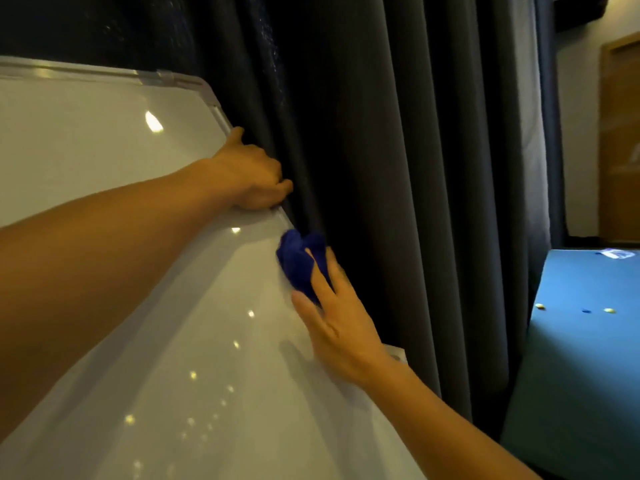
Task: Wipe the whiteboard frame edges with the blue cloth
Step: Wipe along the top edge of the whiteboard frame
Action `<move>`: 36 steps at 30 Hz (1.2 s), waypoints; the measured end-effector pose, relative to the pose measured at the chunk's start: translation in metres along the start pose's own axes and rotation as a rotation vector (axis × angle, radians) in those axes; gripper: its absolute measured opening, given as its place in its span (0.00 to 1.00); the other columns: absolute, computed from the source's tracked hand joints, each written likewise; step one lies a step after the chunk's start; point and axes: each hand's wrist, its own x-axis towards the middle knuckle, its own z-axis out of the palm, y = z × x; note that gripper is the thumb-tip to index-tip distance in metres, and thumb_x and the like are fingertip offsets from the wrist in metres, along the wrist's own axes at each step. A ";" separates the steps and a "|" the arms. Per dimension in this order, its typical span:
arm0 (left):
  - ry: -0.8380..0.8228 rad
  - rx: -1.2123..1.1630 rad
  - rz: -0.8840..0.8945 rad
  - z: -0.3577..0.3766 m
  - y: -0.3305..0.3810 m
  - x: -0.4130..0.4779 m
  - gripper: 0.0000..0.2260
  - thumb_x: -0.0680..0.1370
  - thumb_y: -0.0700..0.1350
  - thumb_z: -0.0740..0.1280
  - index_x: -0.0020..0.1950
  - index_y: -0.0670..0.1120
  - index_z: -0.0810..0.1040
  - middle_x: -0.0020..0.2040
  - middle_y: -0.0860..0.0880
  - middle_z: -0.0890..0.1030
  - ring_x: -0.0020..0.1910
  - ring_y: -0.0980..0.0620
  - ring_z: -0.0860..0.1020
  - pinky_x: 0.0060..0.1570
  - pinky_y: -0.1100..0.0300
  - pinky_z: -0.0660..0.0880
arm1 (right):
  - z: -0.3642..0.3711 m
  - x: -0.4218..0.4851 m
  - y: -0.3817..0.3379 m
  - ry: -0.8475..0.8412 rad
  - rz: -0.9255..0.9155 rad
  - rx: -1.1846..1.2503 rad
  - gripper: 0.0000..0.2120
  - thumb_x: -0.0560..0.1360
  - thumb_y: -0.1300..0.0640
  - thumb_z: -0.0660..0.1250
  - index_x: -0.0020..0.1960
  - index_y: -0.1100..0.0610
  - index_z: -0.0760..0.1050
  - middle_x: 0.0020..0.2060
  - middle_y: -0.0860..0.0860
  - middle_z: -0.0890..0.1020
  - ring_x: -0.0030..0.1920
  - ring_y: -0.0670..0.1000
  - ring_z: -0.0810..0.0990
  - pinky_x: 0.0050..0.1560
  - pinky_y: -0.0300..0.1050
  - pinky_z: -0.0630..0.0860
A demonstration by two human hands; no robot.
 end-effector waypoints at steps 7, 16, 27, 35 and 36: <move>0.086 -0.080 0.135 0.019 0.063 -0.023 0.25 0.78 0.58 0.49 0.44 0.45 0.80 0.45 0.40 0.83 0.47 0.42 0.78 0.57 0.46 0.63 | 0.011 -0.038 0.009 -0.041 0.210 -0.112 0.43 0.68 0.21 0.39 0.78 0.39 0.40 0.79 0.46 0.39 0.79 0.52 0.40 0.77 0.56 0.45; 0.094 -0.055 0.254 0.025 0.119 -0.038 0.24 0.79 0.57 0.51 0.42 0.45 0.81 0.42 0.41 0.83 0.43 0.42 0.79 0.54 0.47 0.63 | 0.007 -0.070 0.024 -0.060 0.286 -0.181 0.45 0.69 0.22 0.42 0.79 0.44 0.41 0.80 0.46 0.41 0.78 0.51 0.36 0.75 0.52 0.42; 0.001 -0.064 0.324 0.023 0.184 -0.071 0.25 0.78 0.60 0.51 0.27 0.47 0.65 0.26 0.50 0.66 0.29 0.49 0.66 0.48 0.51 0.68 | 0.047 -0.200 0.077 0.059 0.584 -0.161 0.43 0.65 0.18 0.41 0.73 0.33 0.31 0.75 0.36 0.31 0.75 0.42 0.30 0.75 0.51 0.42; 0.077 -0.079 0.382 0.028 0.216 -0.088 0.19 0.80 0.53 0.50 0.34 0.48 0.70 0.33 0.48 0.71 0.34 0.48 0.68 0.49 0.49 0.68 | 0.044 -0.217 0.099 0.259 0.827 0.125 0.42 0.71 0.26 0.55 0.79 0.42 0.47 0.79 0.47 0.50 0.79 0.53 0.47 0.76 0.63 0.47; 0.054 -0.100 0.393 0.029 0.219 -0.089 0.20 0.80 0.52 0.49 0.34 0.48 0.70 0.33 0.48 0.72 0.34 0.49 0.69 0.50 0.49 0.67 | 0.048 -0.206 0.092 0.232 0.723 0.099 0.43 0.68 0.21 0.50 0.77 0.35 0.44 0.79 0.41 0.44 0.78 0.49 0.40 0.75 0.58 0.40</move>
